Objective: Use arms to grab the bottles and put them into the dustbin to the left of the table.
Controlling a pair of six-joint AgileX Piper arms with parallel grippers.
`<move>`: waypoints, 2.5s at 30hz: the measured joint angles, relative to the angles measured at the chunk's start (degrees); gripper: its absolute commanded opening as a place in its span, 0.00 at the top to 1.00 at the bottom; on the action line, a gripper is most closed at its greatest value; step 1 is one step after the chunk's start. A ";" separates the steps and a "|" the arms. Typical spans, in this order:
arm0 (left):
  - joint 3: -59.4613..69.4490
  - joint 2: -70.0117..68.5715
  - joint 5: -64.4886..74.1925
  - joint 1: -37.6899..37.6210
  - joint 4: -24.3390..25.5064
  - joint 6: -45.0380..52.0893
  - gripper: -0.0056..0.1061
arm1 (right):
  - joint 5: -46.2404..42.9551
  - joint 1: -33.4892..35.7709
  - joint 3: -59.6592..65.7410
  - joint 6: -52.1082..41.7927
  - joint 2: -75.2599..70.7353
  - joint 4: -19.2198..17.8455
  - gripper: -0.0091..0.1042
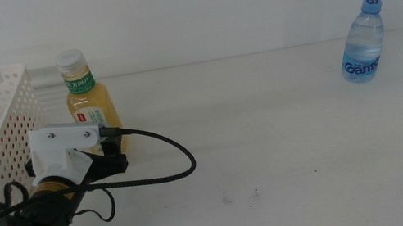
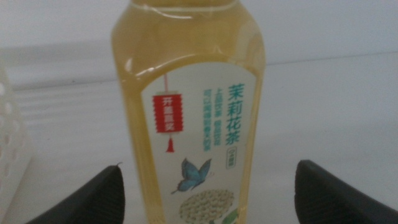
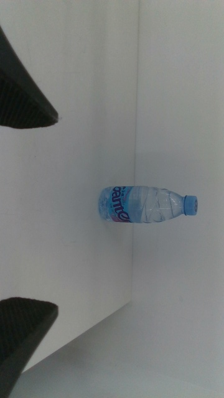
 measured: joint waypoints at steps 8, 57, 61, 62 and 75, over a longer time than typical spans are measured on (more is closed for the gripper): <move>-2.55 1.88 0.13 0.00 0.13 -0.14 0.11 | 0.00 0.00 0.00 0.00 0.00 0.00 0.28; -9.74 -13.58 31.37 0.00 1.45 3.11 0.96 | 0.00 0.00 0.00 0.00 0.00 0.00 0.28; -12.75 -24.67 49.72 0.00 1.45 2.15 0.96 | 0.00 0.00 0.00 0.00 0.00 0.00 0.28; -15.20 -27.42 56.73 0.16 0.99 2.15 0.96 | 0.00 0.00 0.00 0.00 0.00 0.00 0.28; -61.49 -22.21 123.79 24.11 -9.20 22.91 0.96 | 0.00 0.00 0.00 0.00 0.00 0.00 0.28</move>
